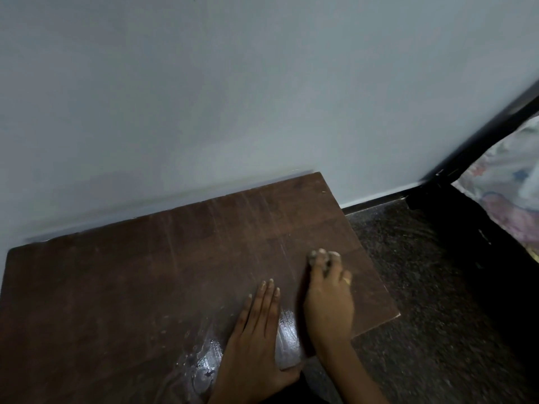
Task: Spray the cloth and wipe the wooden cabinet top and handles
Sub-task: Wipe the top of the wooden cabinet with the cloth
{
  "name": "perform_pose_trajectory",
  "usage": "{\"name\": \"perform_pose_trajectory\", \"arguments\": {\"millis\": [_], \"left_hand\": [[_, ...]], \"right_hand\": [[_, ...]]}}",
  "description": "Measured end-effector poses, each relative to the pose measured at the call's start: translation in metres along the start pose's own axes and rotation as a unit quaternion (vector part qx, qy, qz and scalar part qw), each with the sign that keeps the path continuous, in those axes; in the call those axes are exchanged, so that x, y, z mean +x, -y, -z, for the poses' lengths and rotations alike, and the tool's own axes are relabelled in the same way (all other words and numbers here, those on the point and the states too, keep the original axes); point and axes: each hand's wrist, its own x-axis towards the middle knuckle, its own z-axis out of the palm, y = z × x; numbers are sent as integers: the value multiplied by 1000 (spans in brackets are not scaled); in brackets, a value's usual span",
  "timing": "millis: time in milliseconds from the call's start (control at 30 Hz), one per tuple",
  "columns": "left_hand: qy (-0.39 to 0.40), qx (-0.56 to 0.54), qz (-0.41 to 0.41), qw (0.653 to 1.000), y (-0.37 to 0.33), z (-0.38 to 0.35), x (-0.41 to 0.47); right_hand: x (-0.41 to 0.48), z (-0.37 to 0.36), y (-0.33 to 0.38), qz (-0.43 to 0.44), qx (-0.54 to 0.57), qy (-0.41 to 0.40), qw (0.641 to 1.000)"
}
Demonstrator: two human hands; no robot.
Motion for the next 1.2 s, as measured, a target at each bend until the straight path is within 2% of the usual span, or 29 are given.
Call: {"name": "perform_pose_trajectory", "arguments": {"millis": [67,200,333,433,567,700,833,1033,1200], "left_hand": [[-13,1,2,1000,-1,1,-1],[-54,-20,51,997,1,6,-1],[-59,-5,52,997,2,8,0],[-64,5,47,997,2,6,0],[-83,-8,38,996,4,4,-1],[-70,2,39,997,4,5,-3],[-54,16,44,997,3,6,-2],[-45,11,42,998,3,6,-1],[-65,-37,32,997,0,11,0]], "right_hand": [[7,1,20,91,11,4,996],[17,-7,40,248,88,25,965],[17,-10,19,335,61,-44,939],[23,-14,13,356,52,-66,931],[51,-14,22,311,64,-54,947],[84,-16,7,206,78,-33,975],[80,-14,-30,104,59,-52,992],[20,-15,-81,-49,63,-83,993],[-3,-18,-89,-92,122,-92,984]]}}
